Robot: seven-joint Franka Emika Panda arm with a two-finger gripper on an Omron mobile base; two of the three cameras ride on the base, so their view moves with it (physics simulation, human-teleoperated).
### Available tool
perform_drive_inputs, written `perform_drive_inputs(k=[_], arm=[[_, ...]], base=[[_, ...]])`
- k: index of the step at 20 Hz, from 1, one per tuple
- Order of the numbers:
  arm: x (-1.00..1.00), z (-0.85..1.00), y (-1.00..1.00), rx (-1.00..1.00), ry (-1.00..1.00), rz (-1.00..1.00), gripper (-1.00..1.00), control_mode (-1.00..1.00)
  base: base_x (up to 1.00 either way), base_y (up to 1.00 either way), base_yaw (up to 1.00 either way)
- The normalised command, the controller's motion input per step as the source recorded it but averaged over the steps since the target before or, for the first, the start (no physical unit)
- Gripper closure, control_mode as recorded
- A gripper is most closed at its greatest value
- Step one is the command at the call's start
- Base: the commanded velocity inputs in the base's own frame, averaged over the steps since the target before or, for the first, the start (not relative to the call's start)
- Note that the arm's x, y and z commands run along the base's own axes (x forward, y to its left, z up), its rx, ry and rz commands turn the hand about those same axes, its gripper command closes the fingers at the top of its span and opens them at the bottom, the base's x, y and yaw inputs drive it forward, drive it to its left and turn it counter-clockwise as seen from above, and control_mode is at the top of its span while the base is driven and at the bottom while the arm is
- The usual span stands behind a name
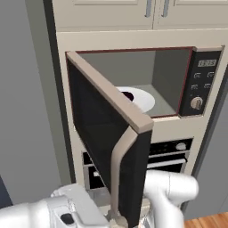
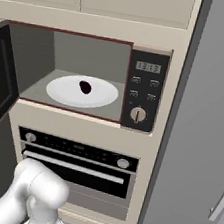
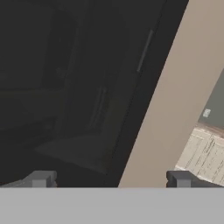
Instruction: Close the microwave door.
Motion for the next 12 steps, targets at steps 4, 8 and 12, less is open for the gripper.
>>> perform_drive_inputs(k=[4, 8, 12], arm=[[0.03, 0.00, -0.81, 0.00, -0.03, 0.14, -1.00, -1.00], [0.28, 0.00, -0.90, 0.00, -0.02, 0.17, -1.00, -1.00], [0.39, 0.00, -0.91, 0.00, 0.00, 0.15, -1.00, -1.00]], base=[[0.00, 0.00, 0.00], [0.00, 0.00, 0.00], [0.00, 0.00, 0.00]])
